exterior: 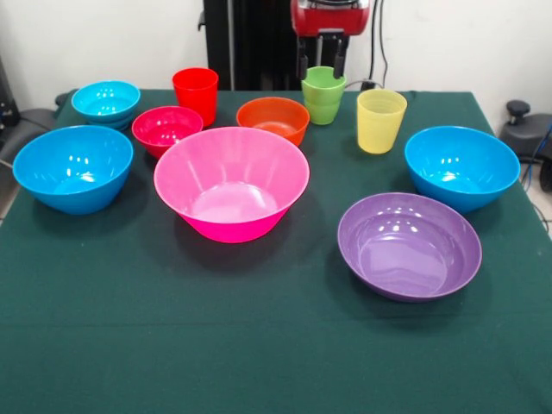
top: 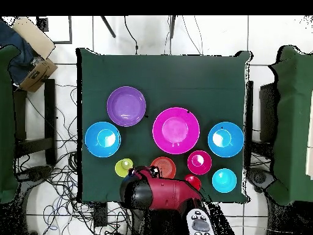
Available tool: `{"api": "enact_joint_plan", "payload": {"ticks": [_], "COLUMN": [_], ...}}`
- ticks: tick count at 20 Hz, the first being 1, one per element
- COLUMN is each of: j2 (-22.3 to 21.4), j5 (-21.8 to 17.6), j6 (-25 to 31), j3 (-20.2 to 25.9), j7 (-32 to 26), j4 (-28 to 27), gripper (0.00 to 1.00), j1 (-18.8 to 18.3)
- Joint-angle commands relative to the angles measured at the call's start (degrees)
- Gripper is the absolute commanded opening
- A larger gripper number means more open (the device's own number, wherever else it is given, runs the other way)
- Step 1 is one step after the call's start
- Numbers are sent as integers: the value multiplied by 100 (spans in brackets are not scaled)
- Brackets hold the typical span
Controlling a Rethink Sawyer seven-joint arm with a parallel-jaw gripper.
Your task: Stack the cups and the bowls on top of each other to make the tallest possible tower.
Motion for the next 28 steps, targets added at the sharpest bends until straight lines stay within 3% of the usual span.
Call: {"api": "enact_joint_plan", "payload": {"ticks": [1, 9, 19, 28], "j2": [141, 351, 597, 611], "j5": [-396, -656, -725, -757], "j6": [775, 512, 324, 436], "j3": [663, 812, 710, 725], "j7": [-29, -20, 257, 237], "j4": [-212, -289, -508, -640], "gripper": [100, 100, 100, 100], "j1": [-209, -438, -178, -174]}}
